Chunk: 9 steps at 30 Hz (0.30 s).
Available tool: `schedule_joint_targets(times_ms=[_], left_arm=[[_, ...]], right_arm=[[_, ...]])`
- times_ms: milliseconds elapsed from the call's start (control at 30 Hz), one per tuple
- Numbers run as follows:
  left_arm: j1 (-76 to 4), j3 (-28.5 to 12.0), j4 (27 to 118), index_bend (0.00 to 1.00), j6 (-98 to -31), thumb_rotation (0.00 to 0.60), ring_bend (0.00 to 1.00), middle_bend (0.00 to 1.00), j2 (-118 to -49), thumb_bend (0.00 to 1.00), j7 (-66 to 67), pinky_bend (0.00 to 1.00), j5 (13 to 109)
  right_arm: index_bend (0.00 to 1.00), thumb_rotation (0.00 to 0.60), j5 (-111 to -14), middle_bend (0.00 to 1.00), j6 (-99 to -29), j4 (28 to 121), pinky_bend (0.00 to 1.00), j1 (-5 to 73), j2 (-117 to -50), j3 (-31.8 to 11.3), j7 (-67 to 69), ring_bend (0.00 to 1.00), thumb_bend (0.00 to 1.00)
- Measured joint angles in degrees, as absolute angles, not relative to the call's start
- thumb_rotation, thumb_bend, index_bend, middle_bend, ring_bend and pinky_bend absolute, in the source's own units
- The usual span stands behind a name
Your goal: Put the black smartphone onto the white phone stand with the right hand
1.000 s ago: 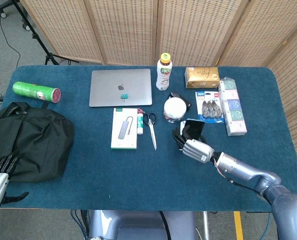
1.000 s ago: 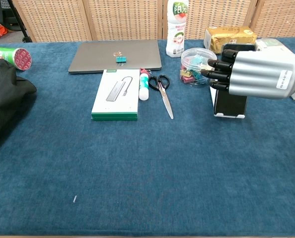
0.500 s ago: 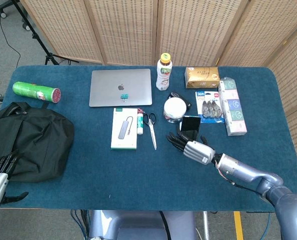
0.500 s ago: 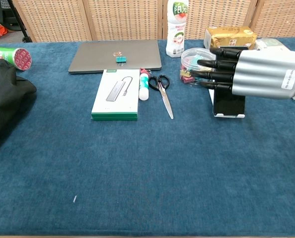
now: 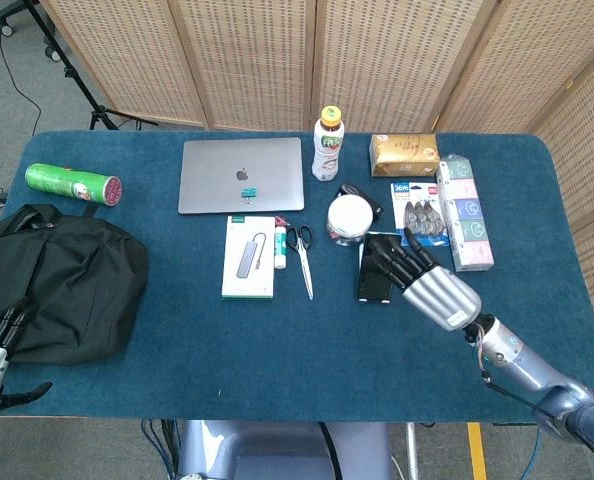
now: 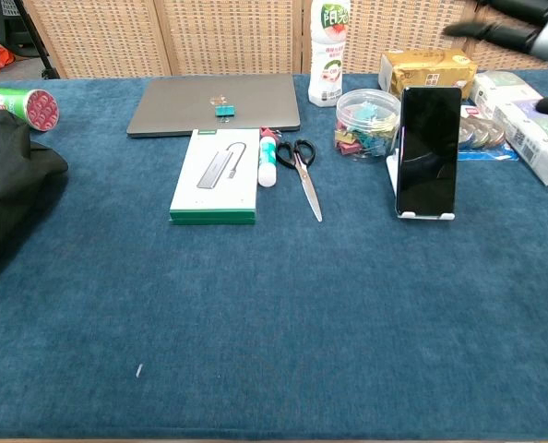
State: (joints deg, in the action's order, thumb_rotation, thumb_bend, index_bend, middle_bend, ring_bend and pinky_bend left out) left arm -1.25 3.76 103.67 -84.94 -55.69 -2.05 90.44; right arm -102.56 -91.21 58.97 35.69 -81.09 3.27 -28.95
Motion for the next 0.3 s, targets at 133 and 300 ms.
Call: schedule_joint_targets(times_ms=[133, 300], left_arm=[[-0.15, 3.34, 104.51, 0.0, -87.82, 0.6, 0.0, 0.0, -56.31, 0.0, -0.35, 0.0, 91.01], [0.85, 3.13, 106.58, 0.0, -89.02, 0.6, 0.0, 0.0, -56.59, 0.0, 1.67, 0.0, 90.93]], right_arm=[[0.08, 0.6, -96.05, 0.0, -94.25, 70.49, 0.08, 29.69, -78.4, 1.88, -18.82, 0.0, 0.0], [0.08, 0.6, -90.85, 0.0, -97.53, 81.8, 0.05, 21.69, -74.56, 1.31, -8.05, 0.0, 0.0]])
